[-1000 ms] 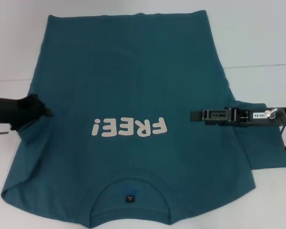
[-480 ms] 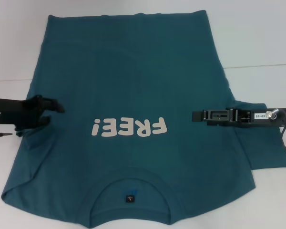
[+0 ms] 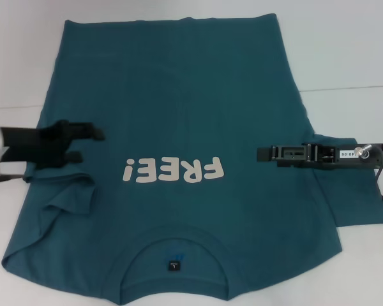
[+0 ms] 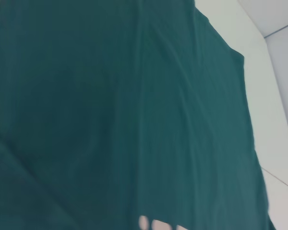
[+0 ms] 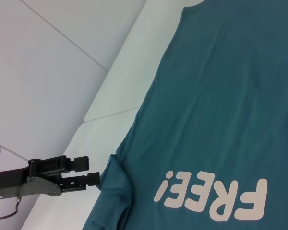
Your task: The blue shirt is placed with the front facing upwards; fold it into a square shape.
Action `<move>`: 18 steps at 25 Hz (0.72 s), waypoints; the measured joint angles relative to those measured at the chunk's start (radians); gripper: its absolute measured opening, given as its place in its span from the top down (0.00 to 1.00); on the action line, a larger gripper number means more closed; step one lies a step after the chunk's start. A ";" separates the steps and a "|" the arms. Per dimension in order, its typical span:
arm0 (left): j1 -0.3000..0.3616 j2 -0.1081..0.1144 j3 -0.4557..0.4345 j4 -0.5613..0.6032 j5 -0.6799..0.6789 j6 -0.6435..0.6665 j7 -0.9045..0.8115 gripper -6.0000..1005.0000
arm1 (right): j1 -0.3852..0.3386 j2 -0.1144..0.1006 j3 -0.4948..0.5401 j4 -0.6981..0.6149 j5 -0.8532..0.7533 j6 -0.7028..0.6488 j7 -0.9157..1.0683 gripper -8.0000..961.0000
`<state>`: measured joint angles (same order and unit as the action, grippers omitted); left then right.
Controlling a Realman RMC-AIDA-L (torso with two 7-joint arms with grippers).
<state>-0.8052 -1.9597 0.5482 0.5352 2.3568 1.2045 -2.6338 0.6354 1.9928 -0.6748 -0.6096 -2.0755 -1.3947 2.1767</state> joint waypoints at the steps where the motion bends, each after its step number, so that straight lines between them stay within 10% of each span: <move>1: 0.009 0.003 0.000 0.004 0.000 0.001 0.000 0.25 | 0.000 -0.001 0.000 0.002 0.000 0.000 0.000 0.05; 18: 0.131 0.008 0.022 0.036 0.011 -0.185 -0.059 0.24 | 0.000 -0.006 -0.003 0.002 0.000 0.000 0.008 0.05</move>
<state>-0.6738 -1.9514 0.5698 0.5710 2.3682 1.0192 -2.6930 0.6356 1.9865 -0.6780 -0.6074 -2.0755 -1.3944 2.1842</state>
